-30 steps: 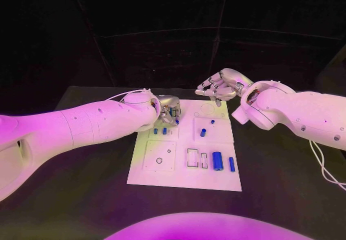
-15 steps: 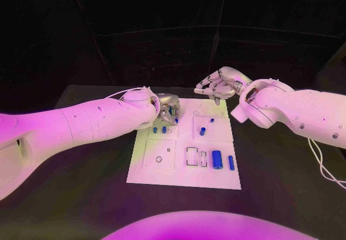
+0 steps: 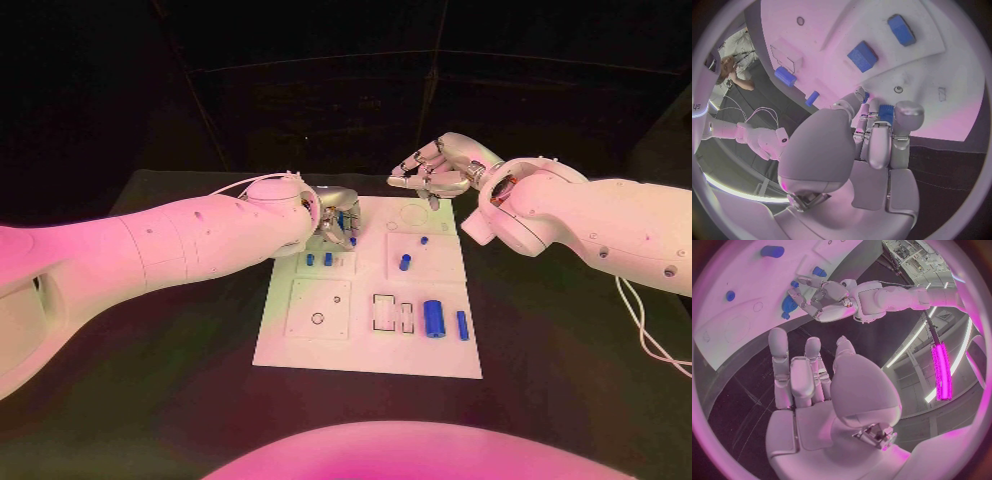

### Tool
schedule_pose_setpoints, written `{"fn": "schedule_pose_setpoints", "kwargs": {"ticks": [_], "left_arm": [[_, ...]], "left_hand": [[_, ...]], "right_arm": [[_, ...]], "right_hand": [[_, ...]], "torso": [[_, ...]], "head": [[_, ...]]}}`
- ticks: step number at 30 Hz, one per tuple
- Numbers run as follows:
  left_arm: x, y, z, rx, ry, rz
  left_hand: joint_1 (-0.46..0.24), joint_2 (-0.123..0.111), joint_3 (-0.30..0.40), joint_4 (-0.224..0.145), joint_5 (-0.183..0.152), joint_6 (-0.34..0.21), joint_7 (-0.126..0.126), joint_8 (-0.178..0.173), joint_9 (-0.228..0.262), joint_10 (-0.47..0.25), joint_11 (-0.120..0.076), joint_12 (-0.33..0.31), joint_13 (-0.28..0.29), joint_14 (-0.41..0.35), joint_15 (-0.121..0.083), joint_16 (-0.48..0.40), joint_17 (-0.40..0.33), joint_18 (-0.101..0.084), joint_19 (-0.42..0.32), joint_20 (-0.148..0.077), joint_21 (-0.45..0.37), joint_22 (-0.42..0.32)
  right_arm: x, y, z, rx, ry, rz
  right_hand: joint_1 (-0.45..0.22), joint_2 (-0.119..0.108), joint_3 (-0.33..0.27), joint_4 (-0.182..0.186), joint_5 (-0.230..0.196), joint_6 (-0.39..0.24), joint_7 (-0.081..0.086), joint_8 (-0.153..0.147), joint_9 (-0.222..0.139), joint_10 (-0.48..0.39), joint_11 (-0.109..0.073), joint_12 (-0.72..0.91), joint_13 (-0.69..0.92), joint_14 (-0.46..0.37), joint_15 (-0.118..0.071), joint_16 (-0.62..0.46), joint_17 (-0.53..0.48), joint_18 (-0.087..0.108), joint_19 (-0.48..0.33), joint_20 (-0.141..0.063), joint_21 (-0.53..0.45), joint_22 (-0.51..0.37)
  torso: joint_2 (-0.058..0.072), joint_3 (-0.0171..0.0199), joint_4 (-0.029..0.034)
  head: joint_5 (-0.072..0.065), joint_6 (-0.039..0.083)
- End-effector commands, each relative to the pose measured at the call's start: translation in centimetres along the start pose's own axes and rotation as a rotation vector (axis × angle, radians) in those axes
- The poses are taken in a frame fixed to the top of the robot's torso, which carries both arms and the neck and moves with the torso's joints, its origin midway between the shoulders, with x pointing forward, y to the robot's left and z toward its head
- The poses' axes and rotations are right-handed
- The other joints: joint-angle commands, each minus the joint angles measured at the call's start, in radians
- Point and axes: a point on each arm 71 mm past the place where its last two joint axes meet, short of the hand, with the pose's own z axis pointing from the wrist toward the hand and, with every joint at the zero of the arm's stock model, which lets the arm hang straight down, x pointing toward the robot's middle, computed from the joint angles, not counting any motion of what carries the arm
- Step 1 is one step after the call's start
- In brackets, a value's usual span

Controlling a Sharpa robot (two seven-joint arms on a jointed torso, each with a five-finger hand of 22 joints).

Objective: Assemble the parts on the task board

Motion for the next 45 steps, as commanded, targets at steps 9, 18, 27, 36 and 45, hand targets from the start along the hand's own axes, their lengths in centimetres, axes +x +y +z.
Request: {"fn": "schedule_pose_setpoints", "kwargs": {"ticks": [9,18,27,36,45], "left_arm": [[0.9,0.0,0.1,-0.004,0.057,0.011],[1.0,-0.3,0.2,0.008,0.062,0.012],[1.0,-0.4,0.2,0.012,0.067,0.013],[0.4,-0.1,0.1,0.023,-0.016,0.003],[-0.2,-0.1,-0.4,0.088,-0.102,-0.034]], "left_hand": [[-0.014,0.014,0.022,-0.003,0.006,0.043,-0.008,0.002,0.005,0.043,-0.012,0.009,0.004,0.008,-0.005,0.006,0.003,-0.013,-0.004,-0.001,0.002,0.006],[-0.016,0.021,0.034,-0.007,0.006,0.062,-0.014,0.003,0.006,0.063,-0.018,0.007,0.004,0.008,-0.010,0.009,0.003,-0.013,-0.002,-0.005,0.005,0.011],[-0.014,0.024,0.042,-0.010,0.006,0.068,-0.017,0.001,0.006,0.069,-0.021,0.003,0.003,0.009,-0.013,0.010,0.003,-0.014,-0.002,-0.007,0.007,0.014],[0.009,0.049,0.102,-0.040,0.006,0.101,-0.017,-0.003,0.006,0.111,-0.027,-0.012,0.003,0.009,-0.020,0.014,0.004,-0.016,0.000,-0.014,0.014,0.023],[0.000,0.046,0.126,-0.049,0.005,0.111,-0.014,-0.011,0.005,0.121,-0.026,-0.029,0.002,0.009,-0.018,0.016,0.004,-0.016,0.000,-0.015,0.016,0.027]], "right_arm": [[0.0,0.2,0.0,-0.009,0.001,-0.002],[0.0,0.2,0.0,-0.008,0.003,-0.002],[0.0,0.2,0.0,-0.007,0.004,-0.002],[-0.1,0.2,-0.1,-0.006,0.002,-0.002],[-0.1,0.1,-0.1,-0.005,0.001,-0.002]], "right_hand": [[0.006,0.005,-0.002,-0.002,0.006,-0.005,0.000,0.000,0.000,-0.004,-0.003,0.009,0.004,0.016,0.003,0.002,0.003,0.020,0.002,-0.002,-0.003,0.002],[0.006,0.005,-0.002,-0.002,0.006,-0.005,0.000,0.000,0.000,-0.004,-0.003,0.009,0.004,0.016,0.003,0.002,0.003,0.020,0.002,-0.002,-0.003,0.002],[0.006,0.005,-0.002,-0.002,0.006,-0.005,0.000,0.000,0.000,-0.004,-0.003,0.009,0.004,0.016,0.003,0.002,0.003,0.020,0.002,-0.002,-0.003,0.002],[0.006,0.005,-0.002,-0.002,0.006,-0.005,0.000,0.000,0.000,-0.004,-0.003,0.009,0.004,0.016,0.003,0.002,0.003,0.020,0.002,-0.002,-0.003,0.002],[0.007,0.006,-0.003,-0.002,0.006,-0.005,0.000,0.000,0.000,-0.003,-0.003,0.010,0.005,0.017,0.002,0.002,0.003,0.020,0.003,-0.002,-0.002,0.003]], "torso": [[0.000,0.0000,-0.0001],[0.000,-0.0003,-0.0002],[0.000,-0.0008,0.0002],[0.000,-0.0008,0.0014],[-0.001,-0.0010,0.0014]], "head": [[-0.002,0.000],[0.000,-0.001],[-0.001,-0.002],[-0.002,0.003],[0.000,0.010]]}}
